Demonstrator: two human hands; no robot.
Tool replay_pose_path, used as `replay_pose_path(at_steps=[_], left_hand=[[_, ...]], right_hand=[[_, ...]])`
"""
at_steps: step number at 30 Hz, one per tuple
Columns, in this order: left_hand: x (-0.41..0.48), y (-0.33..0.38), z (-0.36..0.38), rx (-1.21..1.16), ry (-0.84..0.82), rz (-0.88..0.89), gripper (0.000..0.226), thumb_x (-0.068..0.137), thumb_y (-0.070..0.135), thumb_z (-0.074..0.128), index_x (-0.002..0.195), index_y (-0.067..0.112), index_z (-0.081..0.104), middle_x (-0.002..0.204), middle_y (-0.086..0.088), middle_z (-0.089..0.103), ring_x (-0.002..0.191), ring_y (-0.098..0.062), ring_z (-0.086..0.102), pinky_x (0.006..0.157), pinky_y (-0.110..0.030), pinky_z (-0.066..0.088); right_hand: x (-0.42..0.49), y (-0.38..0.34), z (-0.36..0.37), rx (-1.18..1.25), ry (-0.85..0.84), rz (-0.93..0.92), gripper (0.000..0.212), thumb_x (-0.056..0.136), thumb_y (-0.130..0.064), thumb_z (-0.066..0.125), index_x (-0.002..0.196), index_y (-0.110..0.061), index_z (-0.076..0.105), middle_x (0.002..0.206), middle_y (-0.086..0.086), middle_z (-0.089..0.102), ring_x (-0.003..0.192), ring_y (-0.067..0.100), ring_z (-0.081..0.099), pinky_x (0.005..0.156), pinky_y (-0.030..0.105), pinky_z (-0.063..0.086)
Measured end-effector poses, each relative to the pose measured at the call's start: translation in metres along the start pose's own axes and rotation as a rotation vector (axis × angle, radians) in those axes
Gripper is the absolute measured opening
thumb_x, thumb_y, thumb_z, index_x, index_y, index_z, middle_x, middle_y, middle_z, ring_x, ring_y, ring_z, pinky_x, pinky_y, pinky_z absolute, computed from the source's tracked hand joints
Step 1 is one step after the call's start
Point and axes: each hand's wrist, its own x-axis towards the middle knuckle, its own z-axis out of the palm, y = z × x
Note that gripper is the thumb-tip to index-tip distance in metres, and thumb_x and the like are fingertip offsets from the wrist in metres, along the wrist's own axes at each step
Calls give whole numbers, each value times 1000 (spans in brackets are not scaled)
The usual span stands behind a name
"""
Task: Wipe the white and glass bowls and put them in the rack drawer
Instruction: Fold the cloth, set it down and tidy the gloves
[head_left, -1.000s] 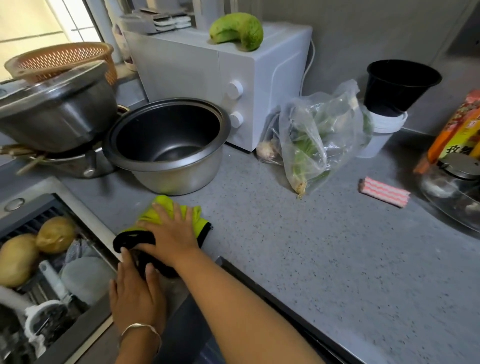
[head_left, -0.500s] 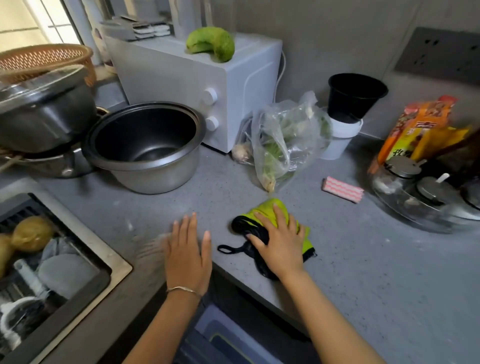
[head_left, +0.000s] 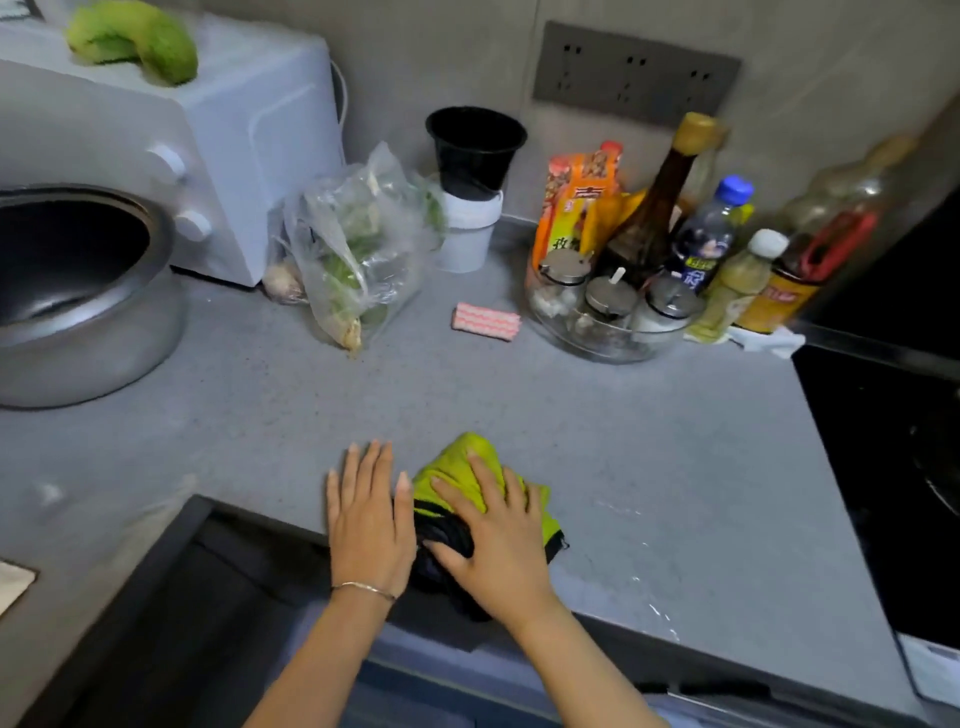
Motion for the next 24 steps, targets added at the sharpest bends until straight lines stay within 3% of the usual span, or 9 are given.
replay_pose_path(at_steps=[5,7,11,15,20,24], left_hand=[[-10,44,25,-13,-40,48,78,93,56,3,143,10,42,149,-8,40,144,-26,25,119,-40,5],[-17,65,39,-2,-94,100,86,91,62,-5,144,11,41,150,-7,39,145,-25,23,120,-38,2],[-33,99,71,56,-194,207,90,91,63,-11,143,13,43,149,-6,40,144,-26,25,118,-37,1],[-41,103,90,134,-217,229,82,96,57,-5,141,11,45,147,-9,43,141,-29,30,118,-39,5],[-43,103,93,123,-164,220,68,96,49,8,143,13,42,148,-6,42,143,-24,27,120,-39,8],[-44,104,92,70,-168,206,70,94,48,7,145,12,39,150,-6,39,143,-24,27,120,-39,9]], right_hand=[[-47,90,-24,-22,-11,92,60,75,-67,51,131,-46,49,150,0,39,121,37,49,98,51,29],[-63,134,-36,-38,1,189,59,77,-68,48,131,-46,51,149,1,41,124,39,48,100,56,33],[-87,232,-65,-76,61,536,64,76,-73,41,131,-44,53,149,4,41,130,43,39,99,63,32],[-86,301,-90,-81,61,900,60,84,-67,48,140,-45,41,158,3,21,139,41,22,111,57,19],[-65,284,-90,-60,55,1023,58,91,-62,41,143,-38,38,156,6,21,133,42,28,111,55,18],[-51,209,-80,-42,19,829,62,90,-65,38,145,-38,33,158,5,16,132,38,29,108,50,20]])
